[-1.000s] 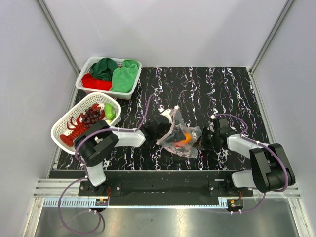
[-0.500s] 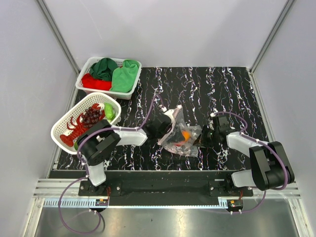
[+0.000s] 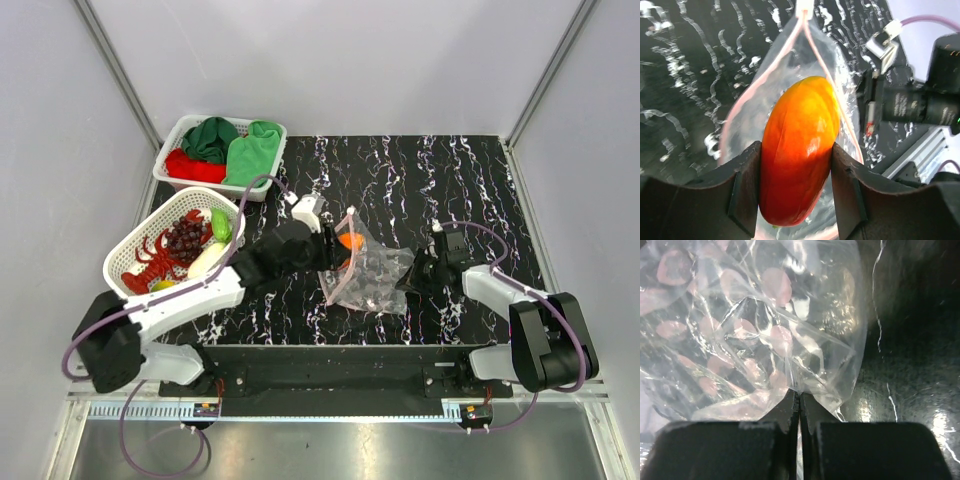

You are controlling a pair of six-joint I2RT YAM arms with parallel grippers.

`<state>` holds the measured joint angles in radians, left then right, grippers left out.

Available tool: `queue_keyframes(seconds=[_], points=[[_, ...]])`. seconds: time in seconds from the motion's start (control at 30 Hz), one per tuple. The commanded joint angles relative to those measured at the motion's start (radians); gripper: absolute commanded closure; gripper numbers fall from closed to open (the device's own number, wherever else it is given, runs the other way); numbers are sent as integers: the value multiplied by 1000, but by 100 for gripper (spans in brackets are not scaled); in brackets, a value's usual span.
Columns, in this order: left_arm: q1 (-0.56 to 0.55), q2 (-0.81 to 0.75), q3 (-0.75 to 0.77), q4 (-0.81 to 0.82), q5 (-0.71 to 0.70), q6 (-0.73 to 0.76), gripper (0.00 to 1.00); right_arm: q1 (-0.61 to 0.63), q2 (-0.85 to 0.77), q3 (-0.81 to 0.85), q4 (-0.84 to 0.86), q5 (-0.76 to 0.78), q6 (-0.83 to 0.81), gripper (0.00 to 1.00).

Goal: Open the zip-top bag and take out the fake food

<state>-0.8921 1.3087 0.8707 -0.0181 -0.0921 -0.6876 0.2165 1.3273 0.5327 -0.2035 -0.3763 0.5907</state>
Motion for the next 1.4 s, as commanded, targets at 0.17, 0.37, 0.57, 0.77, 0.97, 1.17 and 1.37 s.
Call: queue_keyframes(seconds=[0.17, 0.37, 0.57, 0.77, 0.97, 1.17, 1.37], points=[[12, -314, -30, -327, -149, 78, 100, -37, 15, 81, -14, 22, -37, 100], [65, -489, 31, -492, -276, 109, 100, -42, 26, 95, -13, 13, -40, 100], [345, -476, 80, -643, -406, 36, 100, -42, -13, 104, -14, -33, -51, 100], [637, -385, 18, -496, -408, 23, 99, -42, -51, 108, -20, -85, -69, 100], [818, -218, 18, -479, -353, 42, 82, -40, -46, 116, -22, -124, -80, 100], [892, -166, -9, -425, -244, 76, 82, -39, -47, 115, -24, -139, -83, 100], [892, -178, -50, -414, -227, 59, 48, -40, -46, 113, -24, -145, -80, 100]])
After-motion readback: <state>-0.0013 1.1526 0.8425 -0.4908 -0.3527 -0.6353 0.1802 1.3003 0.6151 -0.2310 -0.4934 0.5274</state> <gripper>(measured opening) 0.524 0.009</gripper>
